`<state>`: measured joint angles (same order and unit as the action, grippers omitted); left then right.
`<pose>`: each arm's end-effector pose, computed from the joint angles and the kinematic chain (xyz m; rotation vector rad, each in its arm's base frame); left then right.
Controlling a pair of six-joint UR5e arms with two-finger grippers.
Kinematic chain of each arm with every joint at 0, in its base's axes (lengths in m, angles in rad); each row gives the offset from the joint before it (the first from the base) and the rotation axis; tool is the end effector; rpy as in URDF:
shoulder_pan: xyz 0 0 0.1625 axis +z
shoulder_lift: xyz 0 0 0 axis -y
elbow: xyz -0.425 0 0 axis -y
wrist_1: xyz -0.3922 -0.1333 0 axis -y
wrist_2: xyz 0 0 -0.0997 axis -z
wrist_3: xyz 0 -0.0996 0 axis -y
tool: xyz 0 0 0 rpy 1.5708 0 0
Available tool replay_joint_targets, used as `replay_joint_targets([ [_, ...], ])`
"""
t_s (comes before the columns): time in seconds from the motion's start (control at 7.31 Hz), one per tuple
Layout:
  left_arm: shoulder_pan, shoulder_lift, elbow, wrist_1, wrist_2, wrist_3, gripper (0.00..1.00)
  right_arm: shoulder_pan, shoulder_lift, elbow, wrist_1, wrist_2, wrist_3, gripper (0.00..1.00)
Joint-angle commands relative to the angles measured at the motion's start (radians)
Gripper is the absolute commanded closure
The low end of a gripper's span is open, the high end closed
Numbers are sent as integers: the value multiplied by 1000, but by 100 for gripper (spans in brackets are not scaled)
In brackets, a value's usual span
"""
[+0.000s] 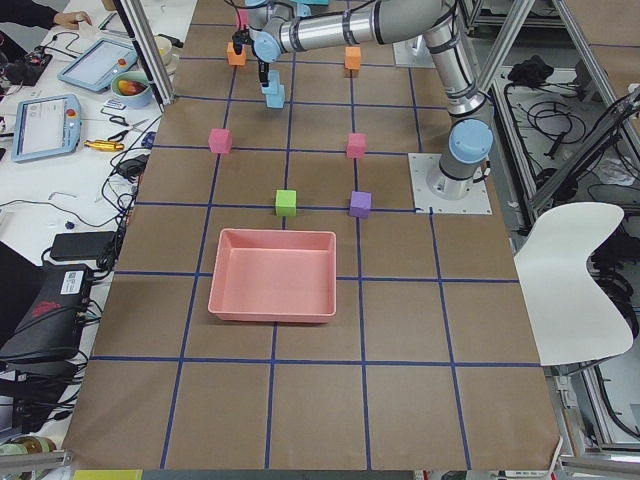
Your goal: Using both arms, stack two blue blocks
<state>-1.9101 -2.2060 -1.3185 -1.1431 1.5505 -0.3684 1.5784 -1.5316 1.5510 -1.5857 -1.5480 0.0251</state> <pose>-0.3673 -0.6339 0.2631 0.0445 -3.1062 0.0544 0.1394 -0.5070 0.4795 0.0274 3.1187 0.0076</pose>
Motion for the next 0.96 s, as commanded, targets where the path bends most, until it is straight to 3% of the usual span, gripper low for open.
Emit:
replay_joint_targets([
  [0.0, -10, -11, -1, 0, -3, -10, 100, 0, 2, 6, 21, -9, -2, 0],
  [0.41, -14, -14, -10, 0, -15, -10, 100, -1, 1, 6, 30, -62, -2, 0],
  [0.55, -14, -17, -13, 0, -15, -9, 64, -8, -1, 6, 32, -61, -2, 0],
  [0.68, -14, -20, -16, 0, -15, -12, 1, -9, 1, 4, 32, -61, -2, 0],
  [0.82, -14, -20, -16, 0, -16, -12, 0, -12, 4, 4, 29, -60, -2, 0],
])
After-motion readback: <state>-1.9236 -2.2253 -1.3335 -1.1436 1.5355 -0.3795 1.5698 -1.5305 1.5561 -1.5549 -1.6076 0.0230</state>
